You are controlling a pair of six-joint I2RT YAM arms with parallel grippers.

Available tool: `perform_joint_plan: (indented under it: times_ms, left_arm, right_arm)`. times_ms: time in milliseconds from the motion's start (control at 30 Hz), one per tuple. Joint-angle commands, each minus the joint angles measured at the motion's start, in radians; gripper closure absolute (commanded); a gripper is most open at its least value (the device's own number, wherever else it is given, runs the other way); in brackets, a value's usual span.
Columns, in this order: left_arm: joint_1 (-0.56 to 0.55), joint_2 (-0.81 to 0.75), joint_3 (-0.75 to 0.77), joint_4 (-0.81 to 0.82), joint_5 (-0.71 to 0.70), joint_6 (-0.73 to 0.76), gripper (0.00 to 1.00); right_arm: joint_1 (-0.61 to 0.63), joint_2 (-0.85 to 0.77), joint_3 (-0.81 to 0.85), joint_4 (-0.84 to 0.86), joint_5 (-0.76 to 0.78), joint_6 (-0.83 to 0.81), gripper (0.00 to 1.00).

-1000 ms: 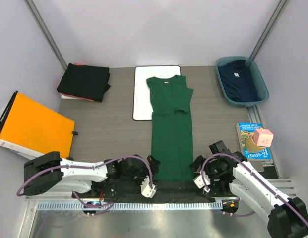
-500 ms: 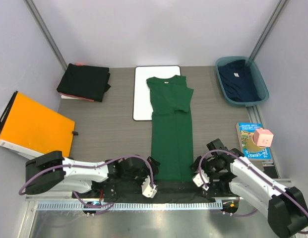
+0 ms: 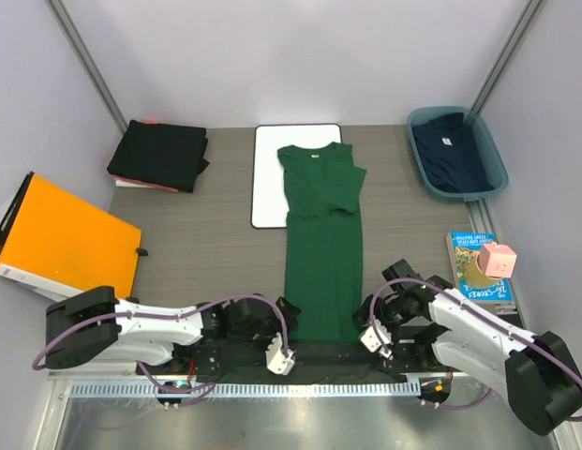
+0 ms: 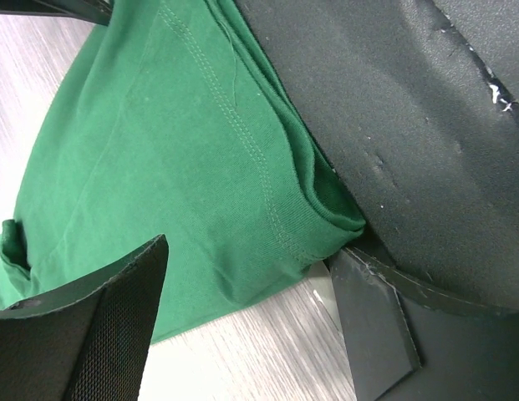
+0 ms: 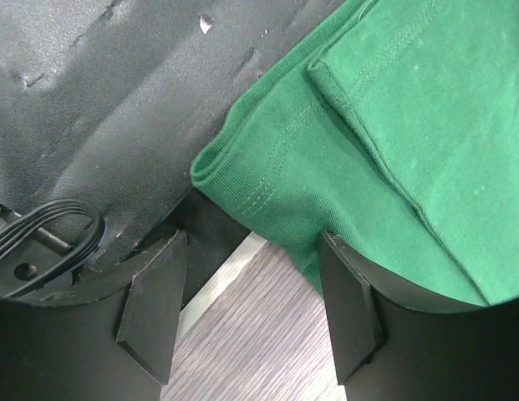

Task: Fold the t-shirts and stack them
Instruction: Grab the bottom of the folded rectangular tshirt with both arms

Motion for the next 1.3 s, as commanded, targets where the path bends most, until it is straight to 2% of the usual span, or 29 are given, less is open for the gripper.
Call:
perform_joint_plan:
  times_ms: [0,200,500,733,967,1200,1267]
  left_arm:
    - [-0.005,-0.044,-0.003,-0.007,0.013,0.005,0.22]
    - [-0.005,-0.045,0.003,-0.011,0.01,-0.002,0.23]
    - [-0.003,-0.05,-0.005,-0.015,0.03,-0.015,0.24]
    - [-0.007,-0.018,-0.002,-0.011,0.08,-0.021,0.27]
    - [-0.007,0.03,0.006,-0.003,0.12,-0.018,0.31]
    - [-0.007,0.067,0.017,0.022,0.135,-0.016,0.39]
    - [-0.007,0.07,0.021,0.025,0.129,-0.016,0.45]
  right_arm:
    - [0.037,0.053,0.003,0.549,0.009,-0.137,0.36]
    - [0.057,0.076,0.042,0.583,0.048,-0.122,0.37]
    - [0.06,-0.034,0.074,0.511,0.121,-0.072,0.4]
    - [0.06,-0.121,0.043,0.483,0.186,-0.025,0.51]
    - [0.06,-0.184,0.026,0.482,0.213,0.013,0.56]
    - [0.06,-0.236,0.032,0.465,0.216,0.053,0.61]
    - [0.062,-0.247,0.022,0.463,0.206,0.047,0.64]
